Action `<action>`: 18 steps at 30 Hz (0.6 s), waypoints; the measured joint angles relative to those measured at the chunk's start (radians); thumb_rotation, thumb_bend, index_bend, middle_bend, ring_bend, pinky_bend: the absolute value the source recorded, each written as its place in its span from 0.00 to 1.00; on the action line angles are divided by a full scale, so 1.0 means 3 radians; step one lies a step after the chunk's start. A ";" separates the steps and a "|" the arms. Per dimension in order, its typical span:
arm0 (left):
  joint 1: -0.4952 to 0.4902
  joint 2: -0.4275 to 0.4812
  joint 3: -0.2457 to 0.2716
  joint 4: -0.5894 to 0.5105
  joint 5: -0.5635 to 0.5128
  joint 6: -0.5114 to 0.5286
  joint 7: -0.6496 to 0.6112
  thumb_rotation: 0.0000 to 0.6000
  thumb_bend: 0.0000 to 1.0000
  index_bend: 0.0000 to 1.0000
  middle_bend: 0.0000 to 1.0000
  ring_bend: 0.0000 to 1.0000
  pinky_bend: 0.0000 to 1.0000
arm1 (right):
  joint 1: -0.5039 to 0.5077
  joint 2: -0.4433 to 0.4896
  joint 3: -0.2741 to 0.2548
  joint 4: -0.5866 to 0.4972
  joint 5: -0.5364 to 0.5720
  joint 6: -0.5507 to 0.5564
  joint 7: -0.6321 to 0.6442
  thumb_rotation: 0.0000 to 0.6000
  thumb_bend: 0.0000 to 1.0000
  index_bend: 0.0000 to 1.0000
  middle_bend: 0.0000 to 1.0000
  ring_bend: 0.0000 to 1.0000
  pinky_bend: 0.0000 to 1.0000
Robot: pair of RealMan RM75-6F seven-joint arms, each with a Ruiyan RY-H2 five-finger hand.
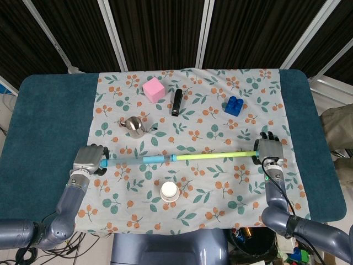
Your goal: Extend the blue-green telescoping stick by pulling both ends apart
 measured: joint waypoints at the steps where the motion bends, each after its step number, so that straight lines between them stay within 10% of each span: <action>1: -0.0001 -0.0001 0.0002 0.0002 0.0003 -0.0007 -0.0004 1.00 0.21 0.26 0.17 0.12 0.21 | 0.0001 0.0008 -0.0006 -0.0007 0.0011 -0.0014 -0.0013 1.00 0.22 0.15 0.00 0.00 0.13; 18: 0.0189 0.0186 0.0019 -0.0206 0.0482 0.0072 -0.0379 1.00 0.13 0.05 0.07 0.06 0.16 | -0.0089 0.0267 -0.0035 -0.0312 -0.0226 0.0061 0.0110 1.00 0.12 0.02 0.00 0.00 0.13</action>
